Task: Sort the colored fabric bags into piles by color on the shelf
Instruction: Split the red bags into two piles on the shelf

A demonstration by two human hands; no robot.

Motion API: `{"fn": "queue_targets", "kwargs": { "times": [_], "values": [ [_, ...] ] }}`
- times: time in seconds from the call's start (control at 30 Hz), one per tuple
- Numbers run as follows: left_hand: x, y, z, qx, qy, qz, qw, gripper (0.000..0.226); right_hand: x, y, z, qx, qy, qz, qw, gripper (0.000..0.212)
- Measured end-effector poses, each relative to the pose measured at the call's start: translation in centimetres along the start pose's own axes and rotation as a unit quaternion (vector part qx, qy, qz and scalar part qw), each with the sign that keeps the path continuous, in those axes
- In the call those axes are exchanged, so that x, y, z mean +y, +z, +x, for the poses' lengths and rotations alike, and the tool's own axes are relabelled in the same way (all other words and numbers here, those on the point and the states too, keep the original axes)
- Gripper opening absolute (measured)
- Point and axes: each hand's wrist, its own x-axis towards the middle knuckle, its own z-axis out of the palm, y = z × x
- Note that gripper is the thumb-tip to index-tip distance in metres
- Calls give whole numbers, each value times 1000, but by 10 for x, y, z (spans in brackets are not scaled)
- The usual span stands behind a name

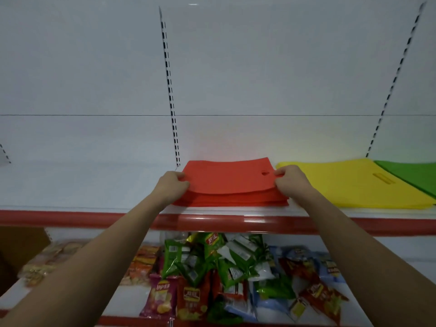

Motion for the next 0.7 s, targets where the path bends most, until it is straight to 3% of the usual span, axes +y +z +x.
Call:
{"fn": "queue_targets", "kwargs": {
  "times": [0.13, 0.3, 0.43, 0.6, 0.7],
  "values": [
    [-16, 6, 6, -32, -7, 81, 996, 53, 6, 6, 0, 4, 16, -92, 996, 29],
    [-28, 9, 8, -26, 30, 165, 986, 55, 5, 12, -6, 9, 16, -224, 975, 37],
    [-24, -3, 12, -3, 88, 158, 984, 56, -9, 1, -2, 49, -97, -181, 977, 30],
    [-5, -18, 7, -75, 203, 160, 963, 59, -27, -13, -7, -99, -254, -173, 947, 30],
    [-3, -15, 2, -108, 250, 222, 936, 71, -23, -8, -14, -159, -276, -229, 920, 40]
  ]
}}
